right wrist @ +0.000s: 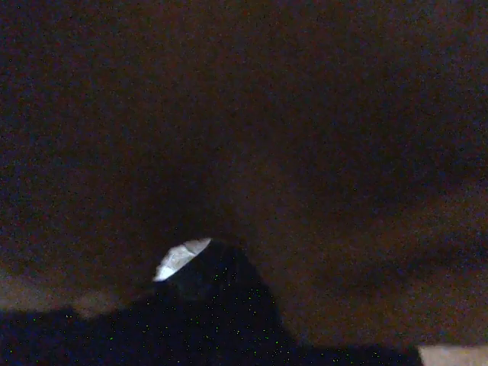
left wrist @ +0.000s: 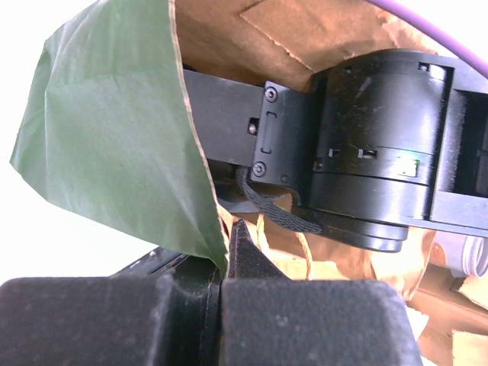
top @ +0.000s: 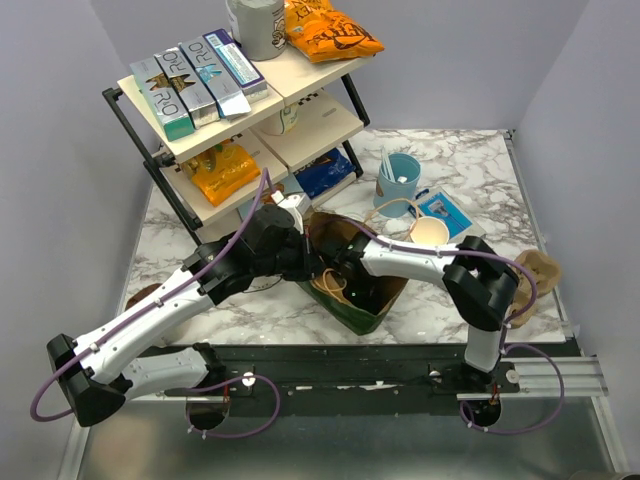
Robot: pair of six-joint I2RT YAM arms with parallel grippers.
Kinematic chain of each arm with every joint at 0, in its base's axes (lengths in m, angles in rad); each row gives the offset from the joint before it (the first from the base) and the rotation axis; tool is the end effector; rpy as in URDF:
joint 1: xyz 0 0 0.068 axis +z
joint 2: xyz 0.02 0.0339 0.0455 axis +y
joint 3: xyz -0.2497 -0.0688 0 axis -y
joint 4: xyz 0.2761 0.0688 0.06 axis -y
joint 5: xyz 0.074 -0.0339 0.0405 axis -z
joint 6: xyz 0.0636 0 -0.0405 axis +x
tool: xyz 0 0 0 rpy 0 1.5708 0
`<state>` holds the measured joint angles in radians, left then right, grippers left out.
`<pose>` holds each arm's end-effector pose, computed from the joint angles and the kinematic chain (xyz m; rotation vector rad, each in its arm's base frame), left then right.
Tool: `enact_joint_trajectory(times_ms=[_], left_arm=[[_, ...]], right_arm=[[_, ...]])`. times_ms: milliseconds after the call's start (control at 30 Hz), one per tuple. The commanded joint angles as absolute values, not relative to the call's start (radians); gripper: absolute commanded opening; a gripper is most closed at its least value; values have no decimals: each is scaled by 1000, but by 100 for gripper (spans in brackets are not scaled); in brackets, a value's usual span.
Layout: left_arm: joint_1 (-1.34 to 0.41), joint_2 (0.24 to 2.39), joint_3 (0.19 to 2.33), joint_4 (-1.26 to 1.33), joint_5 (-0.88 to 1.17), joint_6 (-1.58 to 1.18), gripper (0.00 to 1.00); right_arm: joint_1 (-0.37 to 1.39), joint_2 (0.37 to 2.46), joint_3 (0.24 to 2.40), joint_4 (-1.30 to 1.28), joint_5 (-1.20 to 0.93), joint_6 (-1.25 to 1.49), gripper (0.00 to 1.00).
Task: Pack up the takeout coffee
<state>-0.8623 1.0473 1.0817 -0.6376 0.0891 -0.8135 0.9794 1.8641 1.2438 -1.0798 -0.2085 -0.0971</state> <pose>0.1793 -0.2179 0.3213 0.1133 2.3672 -0.9960 0.1754 0.2848 0.1058 1.4848 -2.5256 -0.1962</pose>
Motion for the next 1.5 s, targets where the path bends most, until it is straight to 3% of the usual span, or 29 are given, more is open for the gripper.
enact_joint_trajectory(times_ms=[0,500,967,1133,1300,1367,1467], left_arm=[[-844,1011,1147,-453,8,-795,0],[-842,1019,1112,-402,-21,-805,0],[-842,1008,1055,-486,-142,-871,0],[-842,1035,1055,-578,-241,-907,0],[-842,1035,1034,-551,-181,-884,0],[-842,1031,1032,-523,-151,-859,0],[-842,1026,1040,-526,-149,-845,0]], right_arm=[[985,2003,1201,-1120,-196,-95,1],[983,2200,1272,-1131,-192,-104,1],[983,1878,1353,-1039,-128,-94,1],[983,1740,1338,-1029,-120,-104,9],[985,1658,1344,-1026,-3,-74,12],[983,1608,1356,-996,56,-68,20],[983,1531,1396,-941,122,-54,20]])
